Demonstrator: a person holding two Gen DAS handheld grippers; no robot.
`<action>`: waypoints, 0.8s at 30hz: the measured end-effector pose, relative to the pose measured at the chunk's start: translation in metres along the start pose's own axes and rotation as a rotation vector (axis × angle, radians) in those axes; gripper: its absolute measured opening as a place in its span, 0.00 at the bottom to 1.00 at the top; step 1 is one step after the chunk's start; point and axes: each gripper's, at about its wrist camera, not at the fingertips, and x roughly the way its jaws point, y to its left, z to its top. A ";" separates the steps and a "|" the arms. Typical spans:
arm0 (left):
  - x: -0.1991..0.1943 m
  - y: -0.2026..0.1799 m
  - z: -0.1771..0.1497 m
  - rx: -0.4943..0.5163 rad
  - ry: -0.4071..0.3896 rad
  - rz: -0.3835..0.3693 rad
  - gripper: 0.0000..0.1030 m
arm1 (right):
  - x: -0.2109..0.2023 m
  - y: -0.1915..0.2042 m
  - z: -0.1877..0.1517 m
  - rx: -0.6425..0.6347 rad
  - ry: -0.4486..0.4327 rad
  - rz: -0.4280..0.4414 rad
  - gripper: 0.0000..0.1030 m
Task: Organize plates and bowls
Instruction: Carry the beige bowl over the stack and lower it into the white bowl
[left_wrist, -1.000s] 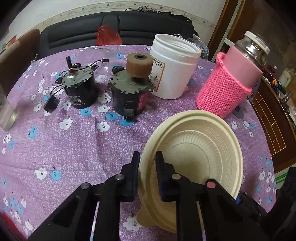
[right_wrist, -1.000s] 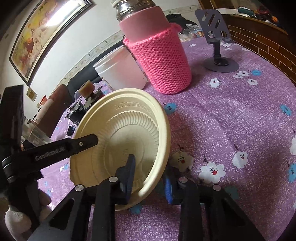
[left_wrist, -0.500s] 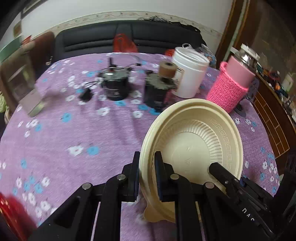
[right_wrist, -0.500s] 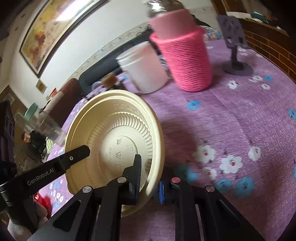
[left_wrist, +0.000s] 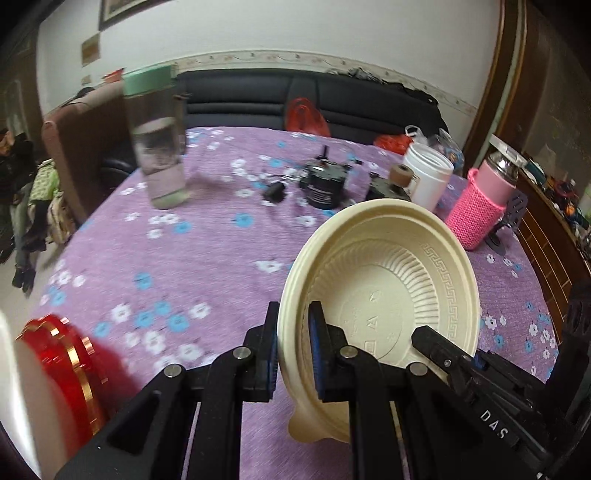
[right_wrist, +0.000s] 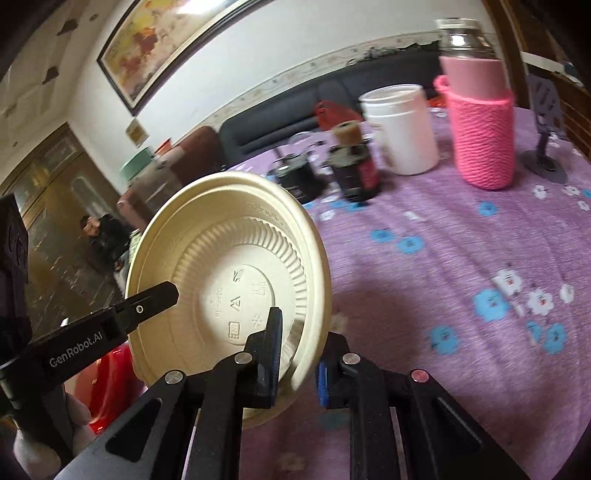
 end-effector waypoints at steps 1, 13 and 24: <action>-0.008 0.005 -0.002 -0.005 -0.010 0.003 0.14 | 0.000 0.006 -0.001 -0.001 0.004 0.010 0.17; -0.101 0.051 -0.021 -0.081 -0.153 0.017 0.14 | -0.043 0.087 -0.011 -0.074 -0.032 0.090 0.17; -0.157 0.134 -0.045 -0.245 -0.176 0.085 0.14 | -0.049 0.182 -0.025 -0.238 -0.012 0.132 0.17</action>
